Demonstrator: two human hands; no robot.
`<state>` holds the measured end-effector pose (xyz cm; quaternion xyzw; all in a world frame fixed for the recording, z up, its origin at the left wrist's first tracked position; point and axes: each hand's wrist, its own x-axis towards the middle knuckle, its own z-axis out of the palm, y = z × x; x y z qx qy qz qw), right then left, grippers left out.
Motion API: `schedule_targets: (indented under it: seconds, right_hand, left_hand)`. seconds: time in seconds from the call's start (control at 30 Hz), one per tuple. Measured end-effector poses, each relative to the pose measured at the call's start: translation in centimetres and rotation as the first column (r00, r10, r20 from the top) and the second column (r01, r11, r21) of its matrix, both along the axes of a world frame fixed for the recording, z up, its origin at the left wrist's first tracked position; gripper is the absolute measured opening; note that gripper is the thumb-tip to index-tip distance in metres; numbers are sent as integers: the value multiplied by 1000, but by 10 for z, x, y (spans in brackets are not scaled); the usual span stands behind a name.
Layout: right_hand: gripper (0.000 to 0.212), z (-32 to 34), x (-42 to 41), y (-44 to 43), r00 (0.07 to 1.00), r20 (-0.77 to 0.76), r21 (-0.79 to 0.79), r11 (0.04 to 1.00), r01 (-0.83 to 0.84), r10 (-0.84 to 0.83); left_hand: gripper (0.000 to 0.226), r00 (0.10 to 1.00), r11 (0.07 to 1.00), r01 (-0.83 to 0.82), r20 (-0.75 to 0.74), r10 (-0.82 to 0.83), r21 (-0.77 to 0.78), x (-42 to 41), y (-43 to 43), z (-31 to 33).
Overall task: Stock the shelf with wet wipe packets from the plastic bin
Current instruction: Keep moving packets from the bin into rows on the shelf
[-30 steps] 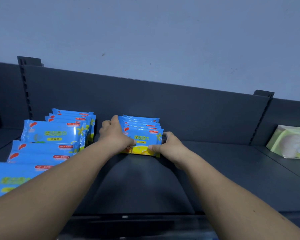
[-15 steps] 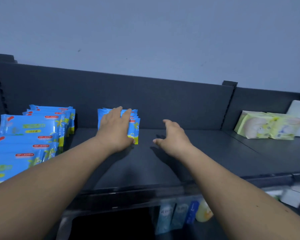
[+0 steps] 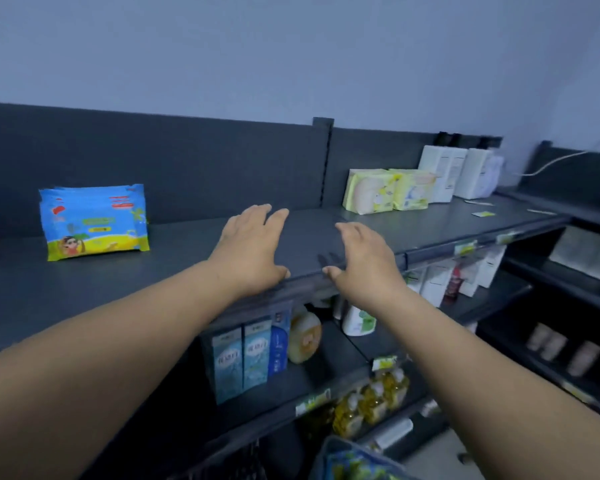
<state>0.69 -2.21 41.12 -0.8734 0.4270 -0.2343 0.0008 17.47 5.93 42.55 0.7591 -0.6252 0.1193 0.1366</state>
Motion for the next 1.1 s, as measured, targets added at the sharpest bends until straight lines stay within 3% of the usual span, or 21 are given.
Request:
schedule_targets:
  seconds: [0.23, 0.57, 0.8, 1.1]
  right_hand:
    - [74, -44, -109, 7, 986, -71, 32, 987, 156, -154]
    - [74, -133, -209, 26, 942, -136, 210, 920, 330, -307]
    - [72, -211, -245, 38, 915, -192, 378, 834, 403, -355]
    - [69, -333, -259, 43, 905, -264, 587, 689, 425, -333]
  left_hand:
    - [102, 977, 974, 211, -19, -211, 80, -99, -24, -41]
    - [99, 922, 896, 386, -117, -369, 218, -191, -48, -134]
    - [95, 904, 864, 420, -206, -374, 278, -221, -53, -211]
    - [92, 893, 749, 439, -337, -300, 497, -223, -65, -343]
